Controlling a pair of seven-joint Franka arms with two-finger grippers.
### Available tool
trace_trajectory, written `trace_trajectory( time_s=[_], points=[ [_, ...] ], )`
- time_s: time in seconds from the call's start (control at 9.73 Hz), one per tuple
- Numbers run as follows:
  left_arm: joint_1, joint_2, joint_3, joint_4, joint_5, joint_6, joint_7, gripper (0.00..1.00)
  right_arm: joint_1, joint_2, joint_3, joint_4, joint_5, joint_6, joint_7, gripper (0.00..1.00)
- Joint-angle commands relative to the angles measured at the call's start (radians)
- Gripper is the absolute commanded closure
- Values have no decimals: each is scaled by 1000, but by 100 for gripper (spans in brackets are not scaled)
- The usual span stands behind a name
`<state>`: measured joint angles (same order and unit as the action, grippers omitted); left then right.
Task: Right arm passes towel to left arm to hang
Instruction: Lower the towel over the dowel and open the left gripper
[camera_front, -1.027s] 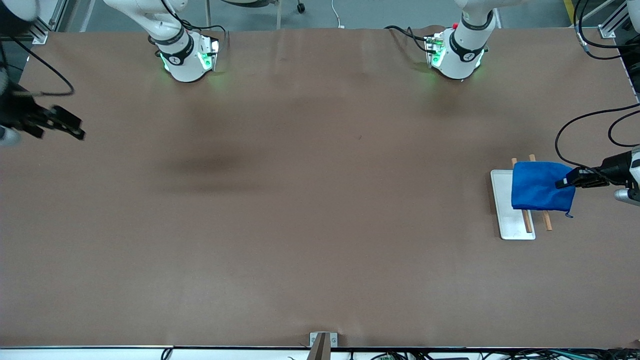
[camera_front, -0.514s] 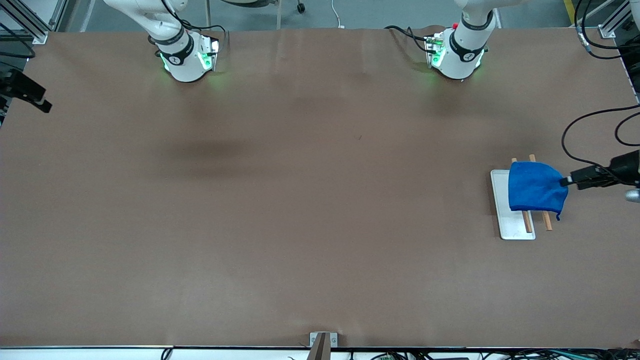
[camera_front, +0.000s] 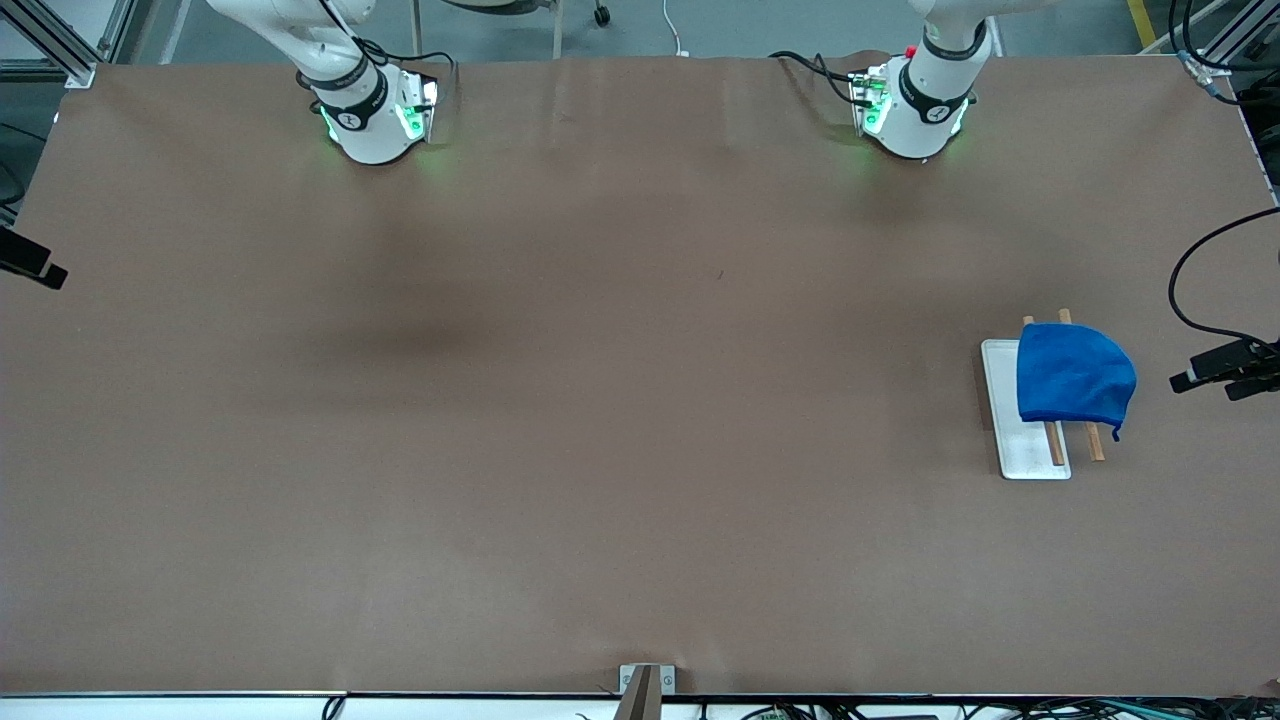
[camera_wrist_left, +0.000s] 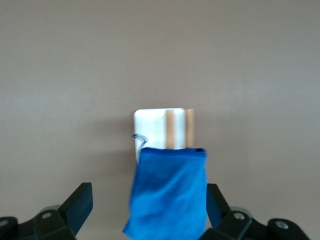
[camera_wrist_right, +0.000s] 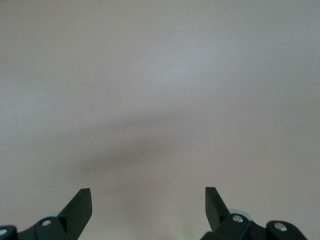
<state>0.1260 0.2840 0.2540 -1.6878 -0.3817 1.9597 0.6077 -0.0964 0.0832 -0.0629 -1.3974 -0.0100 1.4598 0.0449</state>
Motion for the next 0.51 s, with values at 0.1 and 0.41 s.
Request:
trace_trajectory(
  time_s=[0.1, 0.41],
  points=[
    [-86, -132, -50, -90, 131, 13, -163, 0, 40, -34, -29, -62, -16, 34, 21, 0],
    [-75, -287, -214, -156, 245, 10, -354, 0, 18, -42, -28, -71, -8, 68, 6, 0]
  ],
)
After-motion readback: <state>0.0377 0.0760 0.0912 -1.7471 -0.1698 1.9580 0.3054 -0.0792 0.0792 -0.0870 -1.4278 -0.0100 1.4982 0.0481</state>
